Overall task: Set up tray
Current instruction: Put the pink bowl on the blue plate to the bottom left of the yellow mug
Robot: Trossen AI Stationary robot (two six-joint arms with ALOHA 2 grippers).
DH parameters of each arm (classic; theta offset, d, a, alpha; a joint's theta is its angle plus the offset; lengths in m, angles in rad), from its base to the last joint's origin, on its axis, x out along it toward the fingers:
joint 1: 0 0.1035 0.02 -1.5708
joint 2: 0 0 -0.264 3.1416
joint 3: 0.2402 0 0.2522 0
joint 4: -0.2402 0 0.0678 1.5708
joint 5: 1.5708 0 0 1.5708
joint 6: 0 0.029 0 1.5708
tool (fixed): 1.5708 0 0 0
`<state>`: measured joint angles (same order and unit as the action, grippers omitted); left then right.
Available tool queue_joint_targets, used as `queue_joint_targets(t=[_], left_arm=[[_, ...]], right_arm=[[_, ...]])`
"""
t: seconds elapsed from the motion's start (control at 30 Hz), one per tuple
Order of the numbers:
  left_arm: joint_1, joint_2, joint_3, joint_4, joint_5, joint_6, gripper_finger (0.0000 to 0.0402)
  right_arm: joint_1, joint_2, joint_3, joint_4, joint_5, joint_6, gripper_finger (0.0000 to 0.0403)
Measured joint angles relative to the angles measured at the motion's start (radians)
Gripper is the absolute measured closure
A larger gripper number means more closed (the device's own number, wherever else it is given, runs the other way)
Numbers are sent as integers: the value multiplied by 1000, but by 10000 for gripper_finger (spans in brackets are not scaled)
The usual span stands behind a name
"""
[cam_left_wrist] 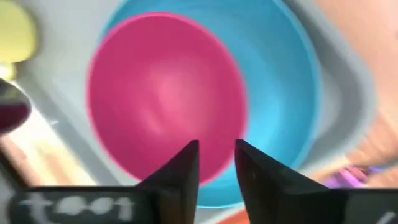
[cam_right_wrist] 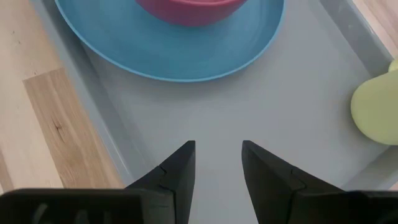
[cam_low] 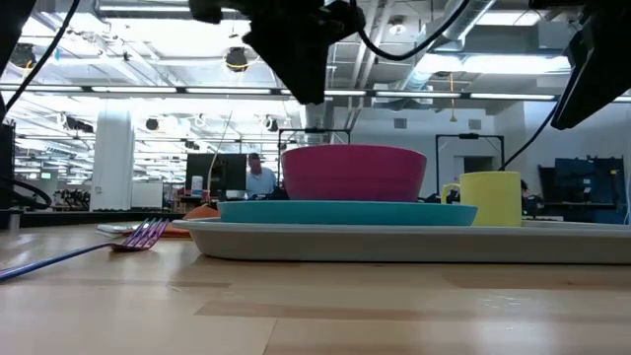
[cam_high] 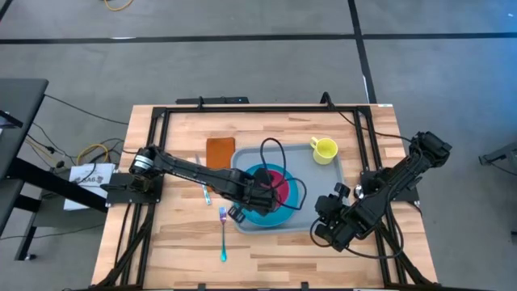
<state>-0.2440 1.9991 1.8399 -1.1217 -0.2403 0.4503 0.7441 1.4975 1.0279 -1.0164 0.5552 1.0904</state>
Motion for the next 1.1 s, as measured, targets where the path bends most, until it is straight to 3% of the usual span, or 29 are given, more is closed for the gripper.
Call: queue_joint_targets(t=[0.17, 0.37, 0.5, 0.67, 1.1], left_arm=[[8, -1, -72, 101, -30, 10, 393], [14, 2, -205, 178, -58, 22, 400], [19, 0, -209, 211, -78, 32, 401], [38, 0, -209, 242, -26, 23, 401], [41, 56, -209, 136, 42, 16, 401]], right_arm=[[0, 0, 0, 0, 0, -2, 280], [0, 0, 0, 0, 7, -26, 280], [0, 0, 0, 0, 8, -27, 280], [0, 0, 0, 0, 21, -28, 280], [0, 0, 0, 3, 22, -44, 280]])
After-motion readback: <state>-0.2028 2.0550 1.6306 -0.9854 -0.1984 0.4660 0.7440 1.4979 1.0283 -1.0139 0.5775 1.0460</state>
